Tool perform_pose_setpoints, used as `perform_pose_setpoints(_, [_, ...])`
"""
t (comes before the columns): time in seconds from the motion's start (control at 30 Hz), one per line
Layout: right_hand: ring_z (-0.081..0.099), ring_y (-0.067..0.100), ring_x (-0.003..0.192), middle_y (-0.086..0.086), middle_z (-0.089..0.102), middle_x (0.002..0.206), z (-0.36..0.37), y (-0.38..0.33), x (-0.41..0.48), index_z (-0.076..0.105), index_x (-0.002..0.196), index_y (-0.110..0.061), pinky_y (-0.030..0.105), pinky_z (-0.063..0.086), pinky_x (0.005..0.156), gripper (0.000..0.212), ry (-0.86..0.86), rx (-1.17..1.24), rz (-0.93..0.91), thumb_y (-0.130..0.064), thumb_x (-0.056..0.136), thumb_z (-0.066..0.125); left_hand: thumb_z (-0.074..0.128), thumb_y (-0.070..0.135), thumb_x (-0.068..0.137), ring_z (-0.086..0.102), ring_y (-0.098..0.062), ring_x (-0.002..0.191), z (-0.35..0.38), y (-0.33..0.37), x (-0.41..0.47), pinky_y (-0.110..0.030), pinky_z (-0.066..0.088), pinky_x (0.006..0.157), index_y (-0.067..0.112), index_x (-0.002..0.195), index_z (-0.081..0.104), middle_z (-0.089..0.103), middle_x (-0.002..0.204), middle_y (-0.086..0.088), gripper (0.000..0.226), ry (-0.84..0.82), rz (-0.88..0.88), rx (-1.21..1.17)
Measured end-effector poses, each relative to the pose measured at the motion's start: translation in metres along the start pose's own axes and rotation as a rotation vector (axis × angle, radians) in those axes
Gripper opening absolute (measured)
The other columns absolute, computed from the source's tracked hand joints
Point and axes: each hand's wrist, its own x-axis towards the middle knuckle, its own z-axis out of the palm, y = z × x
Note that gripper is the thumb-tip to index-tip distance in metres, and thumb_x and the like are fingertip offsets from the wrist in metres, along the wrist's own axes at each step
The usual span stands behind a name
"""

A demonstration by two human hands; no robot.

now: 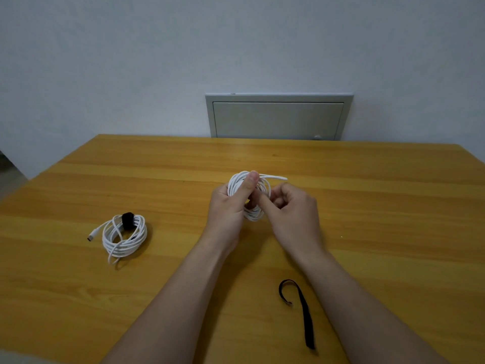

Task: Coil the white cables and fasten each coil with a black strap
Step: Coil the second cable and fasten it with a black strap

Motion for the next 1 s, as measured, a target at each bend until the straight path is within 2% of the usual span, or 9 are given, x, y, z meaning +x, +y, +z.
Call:
perform_pose_setpoints(0.1, [0.059, 0.007, 0.052, -0.010, 0.062, 0.055, 0.001, -0.004, -0.001, 0.055, 0.079, -0.022, 0.035, 0.048, 0.057, 0.035, 0.116, -0.137, -0.057, -0.047, 0.080, 0.080, 0.072, 0.040, 0.086, 0.055, -0.025, 0.074, 0.002, -0.001, -0.001, -0.037, 0.046, 0.068, 0.002, 0.085, 0.068, 0.062, 0.077, -0.014, 0.038, 0.037, 0.062, 0.069])
perform_pose_setpoints(0.23, [0.066, 0.010, 0.056, -0.007, 0.067, 0.060, 0.004, -0.007, -0.003, 0.052, 0.080, -0.021, 0.039, 0.054, 0.060, 0.034, 0.181, -0.023, -0.069, -0.035, 0.078, 0.083, 0.073, 0.027, 0.094, 0.054, -0.026, 0.069, 0.004, -0.006, -0.001, -0.041, 0.046, 0.060, -0.007, 0.093, 0.061, 0.060, 0.075, -0.014, 0.036, 0.074, 0.139, 0.142])
perform_pose_setpoints(0.43, [0.069, 0.006, 0.063, -0.010, 0.073, 0.071, 0.006, -0.001, -0.002, 0.073, 0.082, -0.020, 0.039, 0.058, 0.064, 0.010, 0.143, -0.039, -0.201, -0.027, 0.083, 0.081, 0.069, 0.033, 0.093, 0.053, -0.024, 0.067, 0.003, -0.006, 0.001, -0.040, 0.046, 0.060, -0.003, 0.089, 0.065, 0.059, 0.072, -0.010, 0.036, 0.080, 0.146, 0.154])
perform_pose_setpoints(0.53, [0.070, 0.014, 0.063, -0.008, 0.075, 0.074, 0.004, 0.004, 0.003, 0.077, 0.080, -0.020, 0.040, 0.056, 0.063, 0.018, 0.093, -0.118, -0.260, -0.037, 0.086, 0.072, 0.068, 0.032, 0.094, 0.053, -0.021, 0.063, 0.002, -0.005, 0.001, -0.033, 0.046, 0.055, 0.007, 0.081, 0.068, 0.061, 0.068, -0.005, 0.028, 0.081, 0.139, 0.168])
perform_pose_setpoints(0.7, [0.066, 0.015, 0.058, -0.011, 0.068, 0.061, 0.001, 0.001, 0.002, 0.070, 0.070, -0.021, 0.037, 0.054, 0.058, 0.019, 0.073, -0.270, -0.260, -0.036, 0.078, 0.079, 0.069, 0.030, 0.096, 0.049, -0.017, 0.063, -0.001, -0.006, 0.004, -0.030, 0.043, 0.055, 0.015, 0.075, 0.065, 0.057, 0.065, 0.000, 0.027, 0.104, 0.129, 0.172])
perform_pose_setpoints(0.8, [0.059, 0.013, 0.051, -0.014, 0.057, 0.051, 0.001, -0.002, 0.001, 0.065, 0.067, -0.022, 0.036, 0.053, 0.056, 0.018, 0.002, -0.252, -0.248, -0.031, 0.076, 0.078, 0.070, 0.038, 0.094, 0.056, -0.016, 0.068, -0.006, -0.004, 0.007, -0.031, 0.049, 0.061, 0.006, 0.083, 0.068, 0.062, 0.072, -0.003, 0.034, 0.179, 0.130, 0.137])
perform_pose_setpoints(0.87, [0.059, 0.012, 0.047, -0.010, 0.060, 0.050, 0.000, -0.001, 0.000, 0.065, 0.067, -0.020, 0.035, 0.052, 0.054, 0.019, -0.066, -0.201, -0.267, -0.030, 0.080, 0.073, 0.070, 0.039, 0.094, 0.060, -0.015, 0.072, -0.009, -0.001, 0.010, -0.032, 0.052, 0.066, 0.000, 0.094, 0.069, 0.064, 0.077, -0.005, 0.039, 0.260, 0.119, 0.083])
perform_pose_setpoints(0.93, [0.058, 0.012, 0.045, -0.008, 0.061, 0.050, 0.000, 0.001, 0.000, 0.065, 0.065, -0.019, 0.032, 0.050, 0.051, 0.020, -0.138, -0.166, -0.270, -0.030, 0.081, 0.070, 0.068, 0.037, 0.096, 0.060, -0.016, 0.073, -0.012, 0.001, 0.012, -0.032, 0.052, 0.065, 0.006, 0.091, 0.069, 0.063, 0.078, -0.006, 0.031, 0.295, 0.110, 0.055])
perform_pose_setpoints(1.0, [0.049, 0.010, 0.043, -0.011, 0.053, 0.046, -0.003, 0.001, 0.000, 0.059, 0.059, -0.020, 0.025, 0.041, 0.048, 0.021, -0.184, -0.146, -0.277, -0.025, 0.076, 0.071, 0.067, 0.038, 0.096, 0.059, -0.019, 0.071, -0.012, 0.002, 0.012, -0.032, 0.049, 0.062, 0.012, 0.084, 0.068, 0.062, 0.076, -0.008, 0.029, 0.304, 0.105, 0.056])
